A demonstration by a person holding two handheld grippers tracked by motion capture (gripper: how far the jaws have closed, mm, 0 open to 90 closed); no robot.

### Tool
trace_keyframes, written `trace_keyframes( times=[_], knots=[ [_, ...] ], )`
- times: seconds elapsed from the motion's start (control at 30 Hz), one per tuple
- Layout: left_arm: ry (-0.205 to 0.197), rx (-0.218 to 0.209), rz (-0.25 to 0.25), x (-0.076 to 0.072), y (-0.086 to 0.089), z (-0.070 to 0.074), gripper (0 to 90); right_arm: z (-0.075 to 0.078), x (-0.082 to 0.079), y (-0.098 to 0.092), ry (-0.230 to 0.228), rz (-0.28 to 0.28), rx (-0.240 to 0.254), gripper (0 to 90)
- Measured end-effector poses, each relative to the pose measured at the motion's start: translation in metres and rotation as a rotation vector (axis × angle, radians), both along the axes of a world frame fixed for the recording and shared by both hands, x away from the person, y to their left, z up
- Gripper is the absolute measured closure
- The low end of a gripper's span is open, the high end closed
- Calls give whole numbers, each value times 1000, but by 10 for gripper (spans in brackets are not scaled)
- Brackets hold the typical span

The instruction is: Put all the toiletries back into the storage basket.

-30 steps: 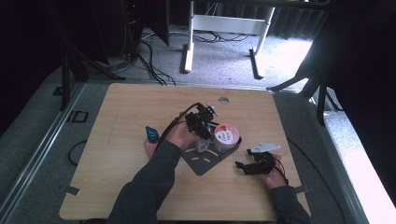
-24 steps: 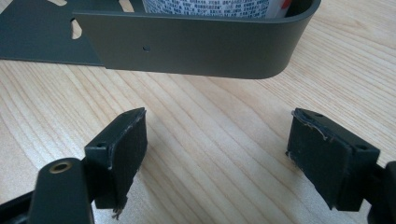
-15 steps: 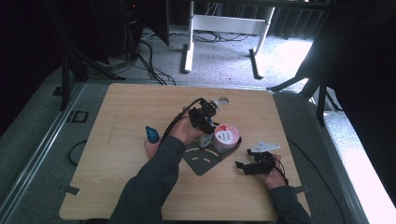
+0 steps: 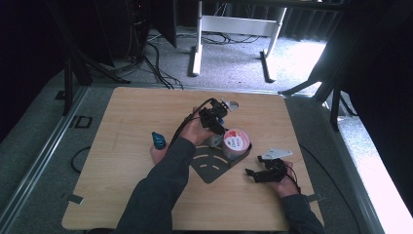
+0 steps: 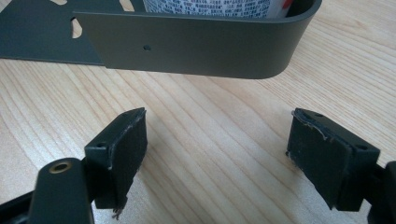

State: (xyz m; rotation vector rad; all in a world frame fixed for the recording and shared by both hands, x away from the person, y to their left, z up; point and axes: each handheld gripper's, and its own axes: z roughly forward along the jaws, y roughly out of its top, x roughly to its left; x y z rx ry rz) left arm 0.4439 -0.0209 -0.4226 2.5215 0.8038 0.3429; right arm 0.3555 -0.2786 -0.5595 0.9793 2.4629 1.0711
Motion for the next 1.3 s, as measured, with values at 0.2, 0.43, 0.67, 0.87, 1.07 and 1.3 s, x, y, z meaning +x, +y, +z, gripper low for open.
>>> trace_keyframes(
  times=[0.2,0.43,0.67,0.87,1.07,1.3],
  knots=[
    [-3,5,1,5,-4,-8,558,0,0,0,0,-1,0,196],
    [2,-7,5,11,-7,-13,558,0,0,0,0,0,-2,196],
    [8,-24,0,15,-9,-16,557,0,0,0,2,-1,-2,196],
    [3,-26,2,19,-13,-15,557,0,0,0,0,-1,-3,196],
    [-1,-32,6,22,-15,-12,557,0,0,0,-2,1,-4,196],
    [2,-42,15,25,-16,-15,557,0,-1,1,-3,-1,-6,196]
  ],
)
